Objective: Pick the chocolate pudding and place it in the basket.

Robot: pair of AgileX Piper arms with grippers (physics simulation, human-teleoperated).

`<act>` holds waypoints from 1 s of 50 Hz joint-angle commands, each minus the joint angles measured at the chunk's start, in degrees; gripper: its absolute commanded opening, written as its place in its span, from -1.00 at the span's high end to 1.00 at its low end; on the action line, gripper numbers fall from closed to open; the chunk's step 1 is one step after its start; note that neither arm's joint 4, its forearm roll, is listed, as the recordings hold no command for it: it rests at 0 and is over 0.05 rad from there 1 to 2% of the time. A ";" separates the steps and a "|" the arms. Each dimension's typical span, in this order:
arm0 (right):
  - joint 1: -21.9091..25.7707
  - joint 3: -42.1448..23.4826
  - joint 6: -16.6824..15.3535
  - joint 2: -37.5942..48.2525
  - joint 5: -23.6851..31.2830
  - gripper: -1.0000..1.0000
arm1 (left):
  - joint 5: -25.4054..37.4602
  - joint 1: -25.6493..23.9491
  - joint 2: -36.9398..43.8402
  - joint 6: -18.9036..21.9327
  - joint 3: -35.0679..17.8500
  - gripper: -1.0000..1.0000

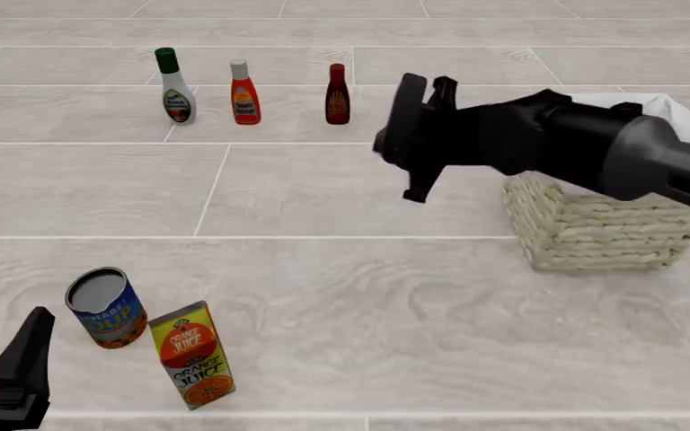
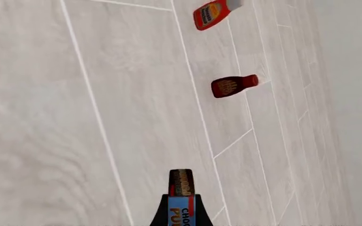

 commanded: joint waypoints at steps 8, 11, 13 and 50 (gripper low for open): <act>0.89 6.26 3.23 -9.66 -4.00 1.00 | -0.01 0.03 0.05 -0.11 0.03 -1.00; 0.78 6.12 4.88 -10.97 -2.82 1.00 | -0.01 0.02 0.05 -0.12 0.03 -1.00; 1.36 7.27 4.55 -12.09 -2.57 1.00 | -0.02 0.03 0.05 -0.10 0.03 -1.00; -5.18 -3.71 22.02 -16.70 10.50 1.00 | -0.01 0.03 0.05 -0.12 0.03 -1.00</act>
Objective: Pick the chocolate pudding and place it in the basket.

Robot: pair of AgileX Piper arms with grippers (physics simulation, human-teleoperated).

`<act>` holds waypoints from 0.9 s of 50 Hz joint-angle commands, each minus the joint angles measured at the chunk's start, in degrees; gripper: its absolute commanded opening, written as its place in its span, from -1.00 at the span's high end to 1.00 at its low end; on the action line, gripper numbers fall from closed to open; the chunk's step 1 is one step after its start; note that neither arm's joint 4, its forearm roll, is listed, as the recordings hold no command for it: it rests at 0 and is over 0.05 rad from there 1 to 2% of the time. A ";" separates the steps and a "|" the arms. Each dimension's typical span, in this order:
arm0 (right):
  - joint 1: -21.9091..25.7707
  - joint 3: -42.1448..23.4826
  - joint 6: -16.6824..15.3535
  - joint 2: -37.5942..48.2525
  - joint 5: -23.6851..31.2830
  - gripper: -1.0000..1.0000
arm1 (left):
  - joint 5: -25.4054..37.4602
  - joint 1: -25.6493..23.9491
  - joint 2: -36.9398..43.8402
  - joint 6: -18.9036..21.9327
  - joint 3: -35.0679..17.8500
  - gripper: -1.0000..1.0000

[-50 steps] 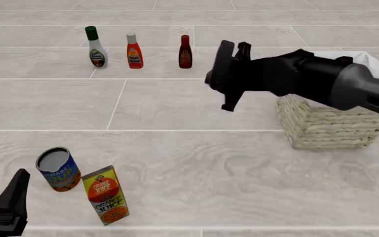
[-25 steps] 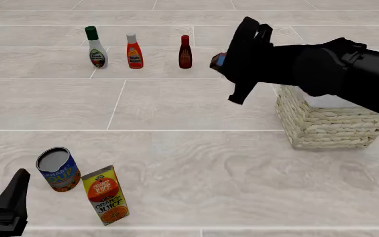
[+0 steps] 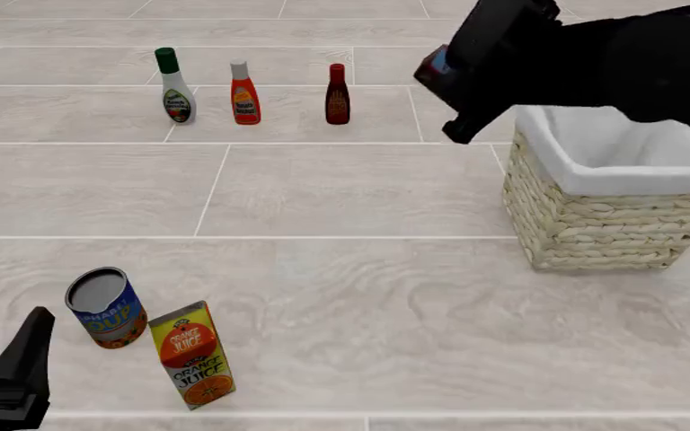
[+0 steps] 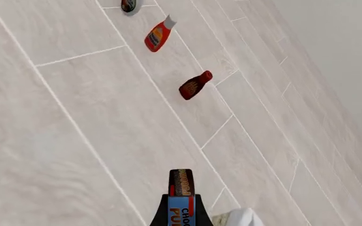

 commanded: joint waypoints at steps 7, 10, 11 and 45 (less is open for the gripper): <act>-6.24 -4.73 6.29 -0.61 3.21 1.00 | -0.01 0.03 0.05 -0.12 0.03 -1.00; -7.36 -5.37 6.85 -0.54 3.34 1.00 | -0.01 0.02 0.05 -0.12 0.03 -1.00; -7.70 -5.53 6.95 -0.41 3.41 1.00 | 0.00 0.02 0.05 -0.12 0.03 -1.00; -24.57 -14.03 10.07 4.01 5.40 1.00 | -0.01 0.03 0.05 -0.11 0.03 -1.00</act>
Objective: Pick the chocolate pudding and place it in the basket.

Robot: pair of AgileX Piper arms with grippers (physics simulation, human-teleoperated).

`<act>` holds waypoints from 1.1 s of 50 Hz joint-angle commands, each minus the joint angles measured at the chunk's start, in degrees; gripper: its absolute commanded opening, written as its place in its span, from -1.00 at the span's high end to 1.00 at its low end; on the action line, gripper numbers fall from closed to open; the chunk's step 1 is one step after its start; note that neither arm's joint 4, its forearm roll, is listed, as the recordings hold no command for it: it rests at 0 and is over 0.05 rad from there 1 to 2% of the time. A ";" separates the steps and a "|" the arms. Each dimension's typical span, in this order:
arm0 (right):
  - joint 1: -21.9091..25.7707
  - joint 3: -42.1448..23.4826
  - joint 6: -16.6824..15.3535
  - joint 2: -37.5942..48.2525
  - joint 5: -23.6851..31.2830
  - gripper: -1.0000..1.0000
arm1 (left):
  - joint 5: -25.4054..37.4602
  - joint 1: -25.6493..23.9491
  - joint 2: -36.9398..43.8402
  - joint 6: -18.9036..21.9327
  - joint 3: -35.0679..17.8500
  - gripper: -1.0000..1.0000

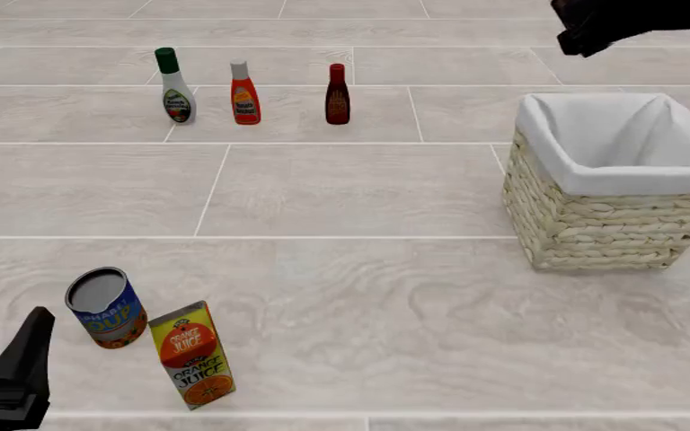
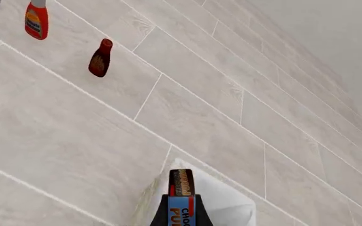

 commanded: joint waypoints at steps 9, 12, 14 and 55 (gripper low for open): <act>-7.71 -1.42 0.49 1.36 0.13 1.00 | 0.00 0.02 0.05 -0.11 0.03 -1.00; -8.60 -1.76 0.48 1.86 0.15 1.00 | 0.01 0.02 0.05 -0.11 0.03 -1.00; -9.28 -1.91 0.45 2.11 0.03 1.00 | 0.00 0.04 0.05 -0.12 0.03 -1.00; -12.05 -4.50 -6.85 7.67 5.27 1.00 | 0.00 0.03 0.05 -0.12 0.03 -1.00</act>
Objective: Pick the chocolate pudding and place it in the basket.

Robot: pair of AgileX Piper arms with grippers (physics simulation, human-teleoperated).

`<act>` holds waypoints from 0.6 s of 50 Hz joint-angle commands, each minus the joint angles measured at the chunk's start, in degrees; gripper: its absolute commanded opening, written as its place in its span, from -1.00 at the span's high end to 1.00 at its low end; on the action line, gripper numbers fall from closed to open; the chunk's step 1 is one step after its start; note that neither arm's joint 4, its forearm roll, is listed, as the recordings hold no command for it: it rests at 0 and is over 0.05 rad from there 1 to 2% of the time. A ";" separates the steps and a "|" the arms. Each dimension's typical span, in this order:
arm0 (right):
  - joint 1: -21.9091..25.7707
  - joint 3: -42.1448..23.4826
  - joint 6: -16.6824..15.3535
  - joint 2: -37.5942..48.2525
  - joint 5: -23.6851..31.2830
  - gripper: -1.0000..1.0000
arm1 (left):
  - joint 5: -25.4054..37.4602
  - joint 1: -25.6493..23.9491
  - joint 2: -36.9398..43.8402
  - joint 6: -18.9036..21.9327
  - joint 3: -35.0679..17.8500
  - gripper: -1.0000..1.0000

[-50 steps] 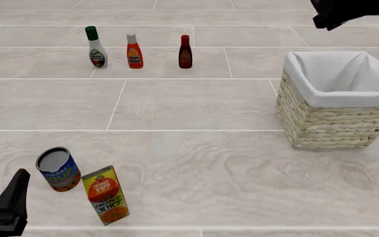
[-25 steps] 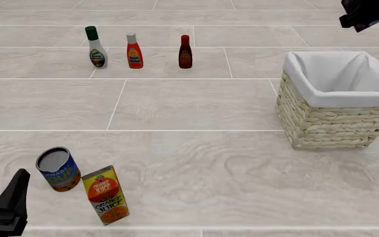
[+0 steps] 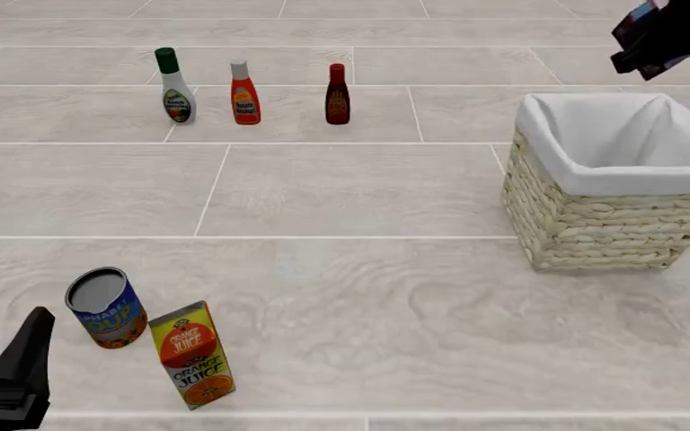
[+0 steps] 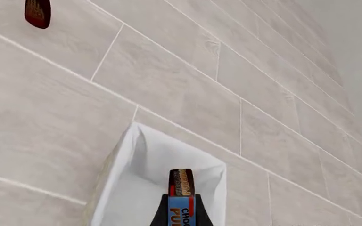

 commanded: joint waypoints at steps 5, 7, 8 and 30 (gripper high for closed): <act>-1.95 -2.26 -6.38 2.96 2.82 1.00 | 0.00 0.03 0.05 -0.12 0.03 -1.00; -2.38 -0.80 -8.74 2.70 1.91 1.00 | -0.01 0.03 0.05 -0.12 0.03 -1.00; -2.40 -2.02 -8.20 3.11 2.33 1.00 | 0.01 0.01 0.05 -0.13 0.03 -1.00; -1.10 -8.09 -14.28 7.81 6.30 1.00 | -0.01 0.03 0.05 -0.13 0.03 -1.00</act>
